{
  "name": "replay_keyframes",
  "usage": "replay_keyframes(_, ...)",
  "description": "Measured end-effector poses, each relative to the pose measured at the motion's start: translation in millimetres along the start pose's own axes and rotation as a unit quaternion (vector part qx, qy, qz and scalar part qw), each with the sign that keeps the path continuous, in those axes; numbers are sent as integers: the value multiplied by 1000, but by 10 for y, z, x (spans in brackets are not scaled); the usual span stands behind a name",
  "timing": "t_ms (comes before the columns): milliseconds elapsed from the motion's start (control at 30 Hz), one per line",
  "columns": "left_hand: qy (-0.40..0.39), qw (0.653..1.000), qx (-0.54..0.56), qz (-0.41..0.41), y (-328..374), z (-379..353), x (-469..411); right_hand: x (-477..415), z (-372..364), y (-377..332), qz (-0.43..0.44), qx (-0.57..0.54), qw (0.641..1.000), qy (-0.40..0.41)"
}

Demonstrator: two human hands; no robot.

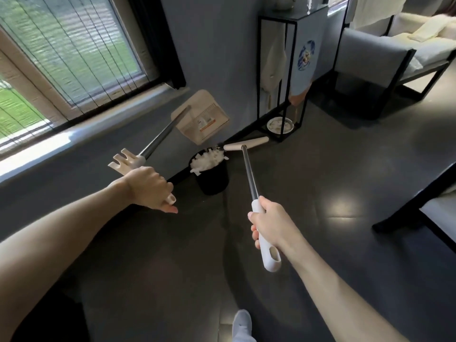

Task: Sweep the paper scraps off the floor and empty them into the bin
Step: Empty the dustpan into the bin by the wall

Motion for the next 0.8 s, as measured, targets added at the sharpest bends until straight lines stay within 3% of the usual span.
replay_keyframes(133,23,997,11,68,-74,414,261,110,17,-150,4,-34,999,-22)
replay_keyframes(200,19,987,82,138,-144,683,333,136,58,-280,2,-43,999,-26)
replay_keyframes(267,26,945,225,234,-276,932,474,110,105,-485,17,-71,997,-35)
replay_keyframes(333,94,897,324,285,-478,1096,605,-4,120,-805,79,-142,985,-61)
replay_keyframes(433,219,852,332,339,-914,1086,829,-248,75,-1348,190,-258,938,-128)
replay_keyframes(500,265,843,304,355,-1202,932,965,-509,-2,-1597,267,-199,937,-109)
replay_keyframes(567,274,857,265,346,-1420,675,1080,-847,-122,-1713,329,-78,941,-29)
replay_keyframes(667,250,879,228,336,-1646,154,1161,-1386,-369,-1768,337,93,933,84)
replay_keyframes(733,226,892,216,326,-1767,-222,1158,-1676,-636,-1722,330,225,913,83)
replay_keyframes(800,214,889,240,327,-1884,-577,1152,-1864,-926,-1658,335,354,871,68)
Point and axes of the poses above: each hand's wrist, its own x-axis away from the middle knuckle, its own z-axis out of the back of the hand, y = z × x, the point moved 3 cm from there along -x, towards the middle knuckle, and after that the axes turned 14 degrees about z, right-handed, at the moved point
